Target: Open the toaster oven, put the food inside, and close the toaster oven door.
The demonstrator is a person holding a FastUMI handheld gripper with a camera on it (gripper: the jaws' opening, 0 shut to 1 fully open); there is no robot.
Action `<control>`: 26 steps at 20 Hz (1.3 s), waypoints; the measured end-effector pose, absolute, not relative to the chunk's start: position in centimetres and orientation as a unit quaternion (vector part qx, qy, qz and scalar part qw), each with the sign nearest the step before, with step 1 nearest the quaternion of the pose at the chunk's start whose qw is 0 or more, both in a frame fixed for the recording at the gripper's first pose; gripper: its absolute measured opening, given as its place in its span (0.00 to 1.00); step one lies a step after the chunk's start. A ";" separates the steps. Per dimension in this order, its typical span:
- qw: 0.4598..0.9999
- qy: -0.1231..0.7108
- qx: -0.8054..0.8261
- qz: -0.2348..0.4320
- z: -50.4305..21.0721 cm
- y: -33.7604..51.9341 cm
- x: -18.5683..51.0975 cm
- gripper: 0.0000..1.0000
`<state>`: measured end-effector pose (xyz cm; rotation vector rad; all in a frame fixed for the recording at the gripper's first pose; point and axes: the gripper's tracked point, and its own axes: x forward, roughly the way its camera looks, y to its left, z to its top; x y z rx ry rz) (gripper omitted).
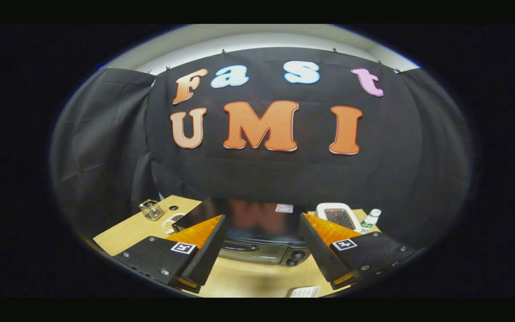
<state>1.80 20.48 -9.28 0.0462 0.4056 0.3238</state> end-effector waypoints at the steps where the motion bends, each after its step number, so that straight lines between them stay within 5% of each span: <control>1: 0.970 0.190 0.024 0.152 -8.3 19.7 2.0 0.94; 13: 0.992 0.081 0.028 0.092 -0.2 12.5 2.9 0.94; 26: 0.994 0.060 0.043 0.079 1.0 10.7 3.7 0.95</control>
